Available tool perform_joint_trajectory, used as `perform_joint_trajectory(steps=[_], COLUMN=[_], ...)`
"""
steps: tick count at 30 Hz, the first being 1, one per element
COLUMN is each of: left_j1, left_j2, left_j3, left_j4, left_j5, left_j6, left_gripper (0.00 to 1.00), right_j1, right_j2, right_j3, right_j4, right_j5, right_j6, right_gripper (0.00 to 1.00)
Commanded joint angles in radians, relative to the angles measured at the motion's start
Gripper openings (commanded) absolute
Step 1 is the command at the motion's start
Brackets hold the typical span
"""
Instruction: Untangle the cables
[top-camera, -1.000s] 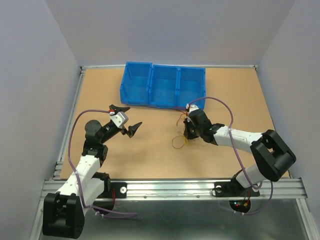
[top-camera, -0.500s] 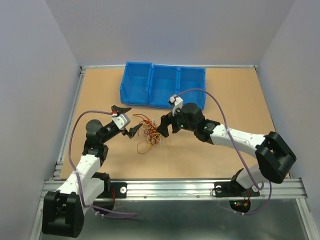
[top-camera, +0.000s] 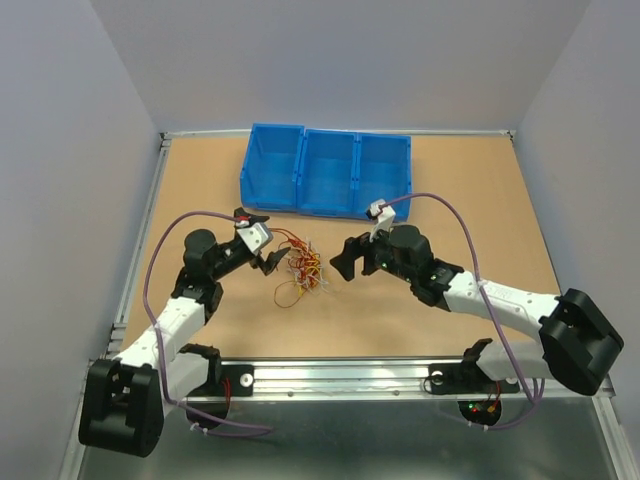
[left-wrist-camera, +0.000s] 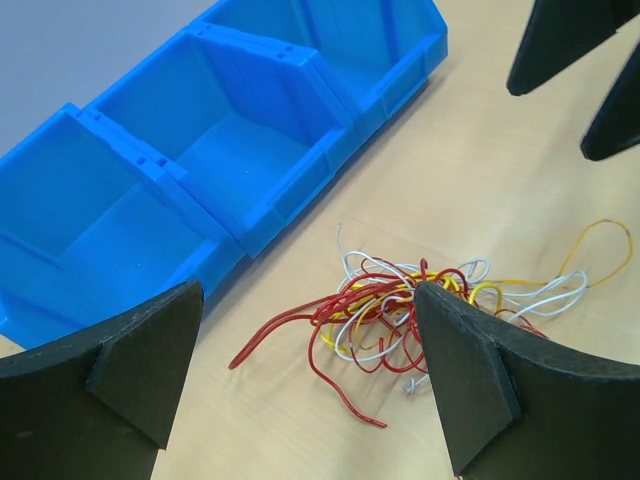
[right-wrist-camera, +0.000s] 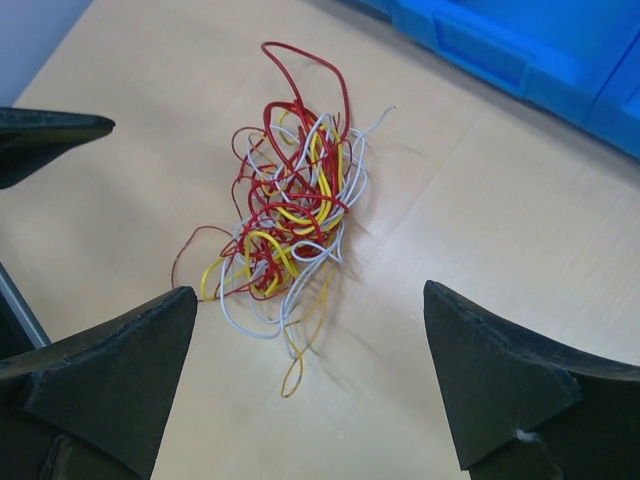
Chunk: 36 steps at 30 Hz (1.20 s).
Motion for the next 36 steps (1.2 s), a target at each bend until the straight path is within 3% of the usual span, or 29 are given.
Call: perform_joint_trajectory(steps=[1,4,10,13,15,20,32,36], left_j1=[-0.023,-0.031,-0.040,-0.046,-0.048,-0.057,-0.090,-0.127], left_j2=[0.061,0.144,0.298,0.364,0.399,0.419,0.496,0.554], left_j3=[0.077,0.153,0.235,0.282,0.305,0.310,0.364,0.410], left_j4=[-0.020,-0.114,-0.148,-0.198,-0.229,-0.252,-0.312,-0.340], left_j5=[-0.054,-0.070,-0.122,-0.131,-0.130,-0.124,-0.074,-0.102], left_j6=[0.063,0.105,0.099,0.111,0.135,0.165,0.275,0.290], left_gripper=[0.99,0.99,0.99,0.99,0.97,0.95,0.88,0.79], right_j1=[-0.001,0.000,0.080,0.101,0.104,0.104,0.104,0.106], right_j2=[0.022,0.084,0.214,0.283,0.325,0.329,0.288,0.282], right_j3=[-0.034,-0.019,0.050,0.081,0.108,0.096,0.064,0.067], right_j4=[0.070,0.064,0.069,0.073,0.075,0.103,0.110,0.110], right_j5=[-0.019,-0.141,-0.128,-0.108,-0.114,-0.123,-0.145,-0.154], right_j6=[-0.003,-0.048,-0.130,-0.159,-0.168,-0.193,-0.205,-0.210], right_gripper=[1.00,1.00,1.00,0.90,0.70,0.41,0.32,0.27])
